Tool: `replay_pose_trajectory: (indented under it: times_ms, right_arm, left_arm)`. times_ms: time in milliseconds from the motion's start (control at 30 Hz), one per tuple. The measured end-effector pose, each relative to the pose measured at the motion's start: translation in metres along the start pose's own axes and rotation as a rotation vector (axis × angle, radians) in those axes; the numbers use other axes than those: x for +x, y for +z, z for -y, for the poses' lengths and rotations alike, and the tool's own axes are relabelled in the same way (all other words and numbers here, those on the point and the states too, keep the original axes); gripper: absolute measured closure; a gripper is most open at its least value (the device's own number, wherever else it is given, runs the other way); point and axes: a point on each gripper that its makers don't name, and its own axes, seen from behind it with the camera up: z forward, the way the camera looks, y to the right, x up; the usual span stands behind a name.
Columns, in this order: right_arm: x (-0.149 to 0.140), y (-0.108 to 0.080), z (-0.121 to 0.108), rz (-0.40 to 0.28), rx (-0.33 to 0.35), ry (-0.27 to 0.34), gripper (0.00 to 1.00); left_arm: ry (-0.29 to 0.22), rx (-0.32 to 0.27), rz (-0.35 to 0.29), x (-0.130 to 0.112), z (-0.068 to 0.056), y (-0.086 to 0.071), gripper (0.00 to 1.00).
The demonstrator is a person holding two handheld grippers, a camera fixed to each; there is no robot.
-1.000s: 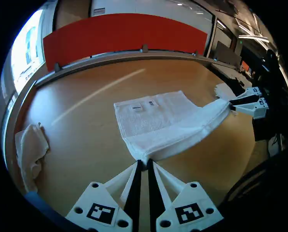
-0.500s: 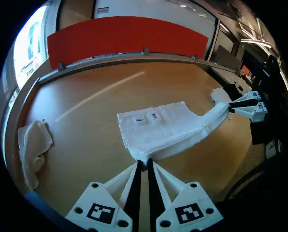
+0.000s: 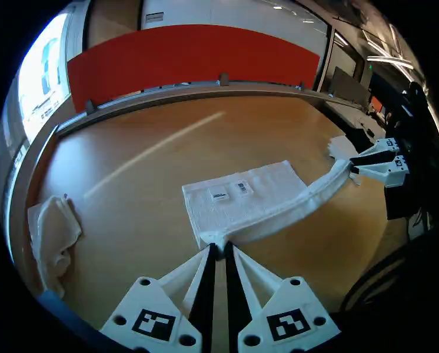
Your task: Fold towel
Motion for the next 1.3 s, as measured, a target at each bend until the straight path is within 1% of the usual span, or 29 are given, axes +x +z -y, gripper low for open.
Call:
replay_pose_trajectory:
  times_ms: [167, 367, 467, 700, 867, 1000, 1167, 1300]
  right_arm:
    - [0.002, 0.015, -0.013, 0.011, -0.007, -0.004, 0.84]
    - [0.004, 0.034, -0.030, 0.026, -0.017, 0.000, 0.84]
    - [0.003, 0.045, -0.037, 0.037, -0.020, 0.004, 0.84]
    - [-0.010, 0.072, -0.048, 0.079, -0.018, 0.023, 0.84]
    - [-0.020, 0.088, -0.051, 0.101, -0.009, 0.042, 0.84]
    - [-0.027, 0.101, -0.055, 0.118, -0.011, 0.056, 0.84]
    - [-0.030, 0.113, -0.060, 0.128, -0.019, 0.061, 0.84]
    - [-0.031, 0.120, -0.064, 0.128, -0.033, 0.063, 0.83]
  left_arm:
    - [0.016, 0.010, 0.005, 0.013, 0.008, 0.017, 0.88]
    - [0.029, 0.013, 0.012, 0.028, 0.019, 0.043, 0.88]
    - [0.037, 0.016, 0.021, 0.032, 0.023, 0.057, 0.88]
    - [0.045, 0.013, 0.060, 0.024, 0.029, 0.088, 0.88]
    - [0.038, 0.012, 0.080, 0.016, 0.034, 0.107, 0.88]
    - [0.034, 0.011, 0.090, 0.016, 0.038, 0.122, 0.88]
    - [0.041, 0.026, 0.101, 0.019, 0.046, 0.135, 0.86]
    - [0.050, 0.042, 0.105, 0.022, 0.052, 0.142, 0.81]
